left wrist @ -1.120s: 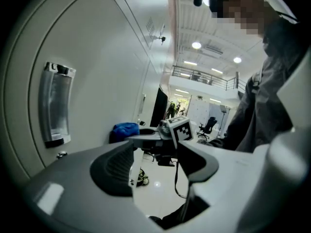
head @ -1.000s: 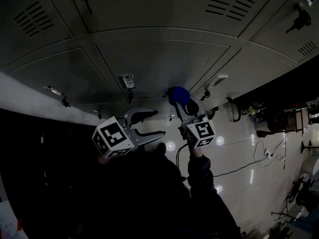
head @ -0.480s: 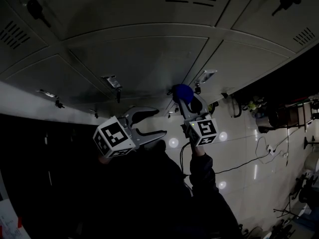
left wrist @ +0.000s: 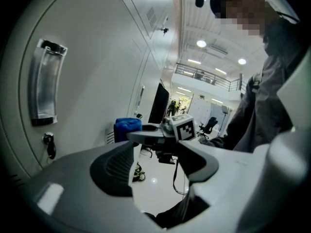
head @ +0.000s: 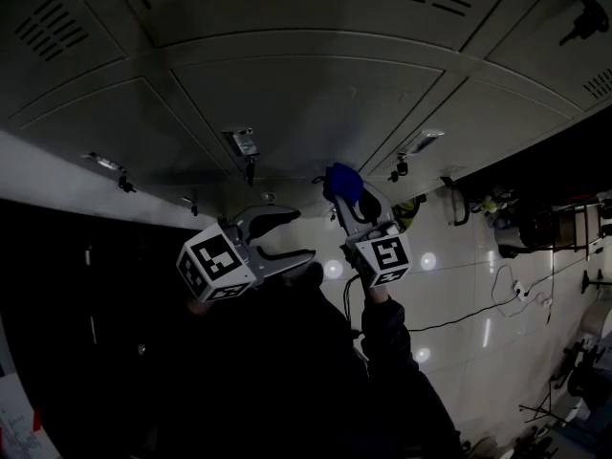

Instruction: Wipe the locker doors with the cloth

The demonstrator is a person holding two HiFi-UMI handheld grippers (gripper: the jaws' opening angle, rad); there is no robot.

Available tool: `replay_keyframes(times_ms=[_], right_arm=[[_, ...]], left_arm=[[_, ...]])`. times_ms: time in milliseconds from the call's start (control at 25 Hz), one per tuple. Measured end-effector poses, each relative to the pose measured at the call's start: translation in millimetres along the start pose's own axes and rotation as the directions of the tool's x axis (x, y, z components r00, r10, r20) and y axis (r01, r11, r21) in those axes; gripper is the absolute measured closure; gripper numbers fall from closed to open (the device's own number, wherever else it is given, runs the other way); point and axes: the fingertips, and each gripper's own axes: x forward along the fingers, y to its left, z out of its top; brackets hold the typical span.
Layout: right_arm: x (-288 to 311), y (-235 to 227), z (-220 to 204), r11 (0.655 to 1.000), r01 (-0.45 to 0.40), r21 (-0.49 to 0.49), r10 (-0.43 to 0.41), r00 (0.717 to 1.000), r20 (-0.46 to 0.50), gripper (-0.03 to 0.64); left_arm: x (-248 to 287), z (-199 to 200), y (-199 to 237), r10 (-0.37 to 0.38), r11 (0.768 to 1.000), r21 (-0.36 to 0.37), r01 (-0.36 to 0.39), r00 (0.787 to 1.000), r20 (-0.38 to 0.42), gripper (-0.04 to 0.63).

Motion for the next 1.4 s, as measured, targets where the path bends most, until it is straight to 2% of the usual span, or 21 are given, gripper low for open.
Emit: replay_keyframes(times_ms=[400, 640, 1000, 1400], right_arm=[[61.3, 94.7, -31.8, 0.991, -0.132, -0.004, 0.132, 0.991, -0.029, 0.490], [93.1, 129.9, -37.0, 0.984, -0.179, -0.021, 0.178, 0.984, -0.031, 0.491], [119.4, 141.6, -38.9, 0.979, -0.200, -0.023, 0.200, 0.980, -0.011, 0.491], [100.6, 108.9, -40.0, 0.986, -0.160, -0.049, 0.159, 0.987, -0.027, 0.489]], left_arm=[[-63.4, -35.8, 7.4, 0.052, 0.999, -0.014, -0.052, 0.999, -0.010, 0.332], [-92.7, -46.6, 15.6, 0.079, 0.997, -0.019, -0.079, 0.997, 0.004, 0.333], [-108.6, -49.8, 19.9, 0.101, 0.995, -0.018, -0.101, 0.995, 0.004, 0.332], [-88.7, -45.5, 17.6, 0.081, 0.996, -0.021, -0.081, 0.997, 0.001, 0.333]])
